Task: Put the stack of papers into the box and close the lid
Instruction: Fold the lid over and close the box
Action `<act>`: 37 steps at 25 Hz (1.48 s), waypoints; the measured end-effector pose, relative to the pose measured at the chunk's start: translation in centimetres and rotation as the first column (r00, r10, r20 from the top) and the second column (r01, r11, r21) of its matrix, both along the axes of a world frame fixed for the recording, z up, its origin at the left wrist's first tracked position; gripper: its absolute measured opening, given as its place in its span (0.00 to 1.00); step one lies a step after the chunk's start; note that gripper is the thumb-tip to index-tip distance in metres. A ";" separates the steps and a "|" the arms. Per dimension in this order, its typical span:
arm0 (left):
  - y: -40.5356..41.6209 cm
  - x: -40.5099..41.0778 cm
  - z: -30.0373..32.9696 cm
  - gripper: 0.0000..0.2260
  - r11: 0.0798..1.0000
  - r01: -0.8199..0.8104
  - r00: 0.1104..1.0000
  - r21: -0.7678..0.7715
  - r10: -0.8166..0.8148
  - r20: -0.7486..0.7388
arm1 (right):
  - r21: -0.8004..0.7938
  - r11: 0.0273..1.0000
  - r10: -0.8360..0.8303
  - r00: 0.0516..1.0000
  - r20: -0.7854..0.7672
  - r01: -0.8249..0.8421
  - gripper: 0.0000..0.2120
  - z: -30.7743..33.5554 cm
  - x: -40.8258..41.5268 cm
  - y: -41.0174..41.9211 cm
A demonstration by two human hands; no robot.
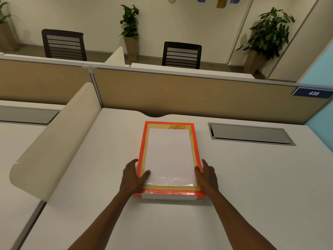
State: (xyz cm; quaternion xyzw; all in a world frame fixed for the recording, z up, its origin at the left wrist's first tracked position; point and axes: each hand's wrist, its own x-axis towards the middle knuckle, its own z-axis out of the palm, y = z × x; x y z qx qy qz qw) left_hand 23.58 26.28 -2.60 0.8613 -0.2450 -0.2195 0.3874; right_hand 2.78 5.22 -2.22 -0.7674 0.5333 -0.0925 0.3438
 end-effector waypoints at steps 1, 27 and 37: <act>-0.5 0.7 0.4 0.39 1.000 -0.009 0.999 0.012 0.008 0.044 | -0.058 0.997 0.045 0.999 -0.014 -0.045 0.31 0.5 0.3 -0.5; -13.4 8.2 -0.1 0.41 0.895 0.290 0.800 0.339 -0.421 0.427 | -0.284 0.852 0.336 0.874 -0.350 -0.441 0.40 0.2 10.2 -9.2; -8.6 7.4 -1.3 0.40 0.993 0.100 0.972 0.069 -0.113 0.205 | -0.165 0.948 0.253 0.959 -0.128 -0.272 0.42 -1.8 7.4 -6.0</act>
